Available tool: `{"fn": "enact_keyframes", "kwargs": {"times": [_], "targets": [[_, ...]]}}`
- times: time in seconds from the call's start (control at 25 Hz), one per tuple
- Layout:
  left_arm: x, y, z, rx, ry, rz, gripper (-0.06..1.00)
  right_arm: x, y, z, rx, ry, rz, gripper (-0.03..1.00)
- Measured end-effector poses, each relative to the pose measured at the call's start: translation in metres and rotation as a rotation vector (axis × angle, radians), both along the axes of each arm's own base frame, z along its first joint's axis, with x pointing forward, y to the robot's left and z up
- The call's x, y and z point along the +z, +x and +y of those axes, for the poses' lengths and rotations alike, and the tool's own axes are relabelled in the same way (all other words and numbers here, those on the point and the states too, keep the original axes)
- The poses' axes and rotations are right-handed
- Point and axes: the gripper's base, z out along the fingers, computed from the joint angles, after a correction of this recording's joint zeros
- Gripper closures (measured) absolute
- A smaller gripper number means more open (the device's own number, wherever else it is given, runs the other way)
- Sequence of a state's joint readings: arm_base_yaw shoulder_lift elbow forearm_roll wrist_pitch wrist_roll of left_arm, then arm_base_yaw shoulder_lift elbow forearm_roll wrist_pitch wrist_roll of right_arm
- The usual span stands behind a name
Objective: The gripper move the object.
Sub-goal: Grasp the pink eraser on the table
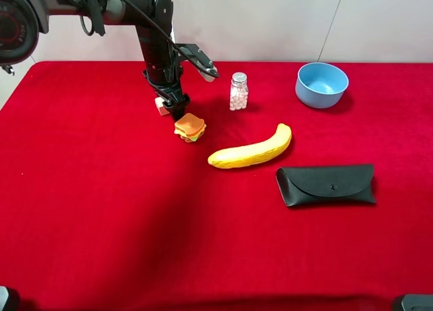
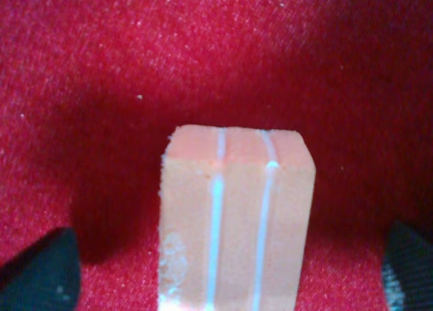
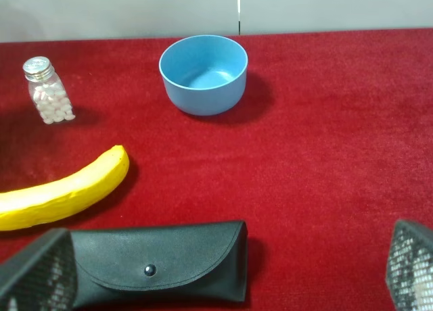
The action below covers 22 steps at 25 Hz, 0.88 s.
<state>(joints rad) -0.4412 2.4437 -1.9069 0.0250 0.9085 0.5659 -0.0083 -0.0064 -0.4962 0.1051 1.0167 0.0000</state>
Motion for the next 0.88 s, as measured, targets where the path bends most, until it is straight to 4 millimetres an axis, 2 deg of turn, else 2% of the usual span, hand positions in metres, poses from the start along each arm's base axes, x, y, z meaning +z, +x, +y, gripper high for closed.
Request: {"fn": "enact_keyframes", "kwargs": {"times": [0.24,0.48,0.88], "targets": [[0.0,0.0,0.0,0.0,0.0,0.0,0.37,0.0,0.0,0.0,0.0,0.0,0.0,0.27],[0.0,0.0003,0.0005,0.001,0.0,0.0,0.63,0.0,0.0,0.0,0.0,0.0,0.0,0.27],[0.0008,0.0007,0.0001,0.001,-0.003,-0.002,0.68,0.0,0.0,0.0,0.0,0.0,0.0,0.27]]}}
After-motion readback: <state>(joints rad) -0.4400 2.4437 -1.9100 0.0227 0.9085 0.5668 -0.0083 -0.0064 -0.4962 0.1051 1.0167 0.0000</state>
